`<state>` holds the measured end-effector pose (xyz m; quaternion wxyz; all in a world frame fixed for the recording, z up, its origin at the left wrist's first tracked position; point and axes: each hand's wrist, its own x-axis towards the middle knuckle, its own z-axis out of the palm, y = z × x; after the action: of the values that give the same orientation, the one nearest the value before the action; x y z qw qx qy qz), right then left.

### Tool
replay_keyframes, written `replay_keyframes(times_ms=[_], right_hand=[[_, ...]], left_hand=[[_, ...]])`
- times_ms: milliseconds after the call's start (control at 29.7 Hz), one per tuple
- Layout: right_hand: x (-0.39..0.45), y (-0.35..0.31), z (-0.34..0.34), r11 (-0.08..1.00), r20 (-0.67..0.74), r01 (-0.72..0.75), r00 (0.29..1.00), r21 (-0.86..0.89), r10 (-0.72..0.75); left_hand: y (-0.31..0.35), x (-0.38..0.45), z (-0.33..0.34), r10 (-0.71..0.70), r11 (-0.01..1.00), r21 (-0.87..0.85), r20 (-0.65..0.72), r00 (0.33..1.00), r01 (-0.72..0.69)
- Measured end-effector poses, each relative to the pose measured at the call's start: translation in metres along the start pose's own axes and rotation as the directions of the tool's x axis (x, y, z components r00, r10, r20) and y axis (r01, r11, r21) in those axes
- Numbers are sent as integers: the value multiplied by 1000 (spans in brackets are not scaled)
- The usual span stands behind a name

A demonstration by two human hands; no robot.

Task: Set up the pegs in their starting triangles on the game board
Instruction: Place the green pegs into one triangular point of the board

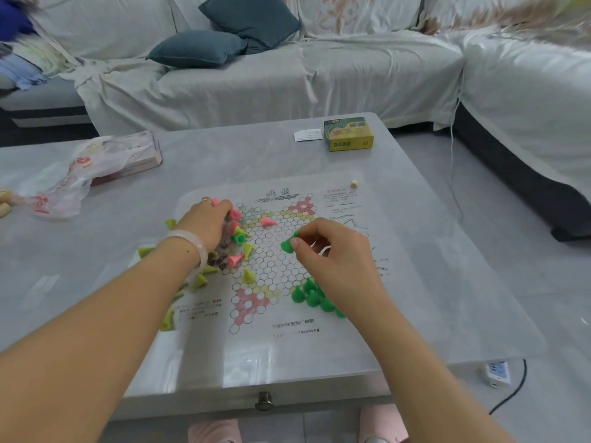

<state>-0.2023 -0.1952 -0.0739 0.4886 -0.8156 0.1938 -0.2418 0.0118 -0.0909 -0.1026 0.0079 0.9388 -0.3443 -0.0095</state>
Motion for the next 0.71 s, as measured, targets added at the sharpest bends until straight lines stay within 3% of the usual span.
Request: replay_keyframes(times_ms=[236, 337, 371, 404, 438, 472, 505, 539, 573, 707], right_hand=[[3, 2, -3, 998, -58, -30, 998, 58, 33], [8, 6, -13, 984, -151, -84, 983, 157, 108], [9, 8, -16, 977, -178, -110, 974, 183, 143], [10, 9, -19, 967, -198, -138, 963, 213, 182], [11, 11, -22, 955, -210, -166, 953, 246, 219], [11, 12, -24, 942, -214, -190, 944, 276, 253], [11, 12, -25, 930, -214, -210, 935, 302, 281], [10, 13, -27, 920, -214, -227, 928, 319, 303], [10, 14, -27, 914, -215, -241, 923, 326, 320], [10, 20, -27, 937, -210, -251, 930, 241, 303]], left_hand=[[-1, -5, -3, 40, 998, -45, -109, 993, -45], [2, -18, -19, -108, 901, -434, -232, 967, -4], [4, -25, -25, -210, 759, -650, -200, 957, 30], [6, -34, -31, -285, 478, -875, -79, 955, 70], [9, -45, -37, -274, 72, -990, 97, 957, 120], [12, -58, -41, -167, -327, -928, 240, 956, 176], [15, -69, -42, -29, -606, -765, 294, 955, 217], [18, -80, -41, 71, -747, -620, 280, 957, 237], [22, -89, -39, 130, -809, -531, 257, 958, 253], [33, -105, -34, 101, -829, -494, 328, 939, 262]])
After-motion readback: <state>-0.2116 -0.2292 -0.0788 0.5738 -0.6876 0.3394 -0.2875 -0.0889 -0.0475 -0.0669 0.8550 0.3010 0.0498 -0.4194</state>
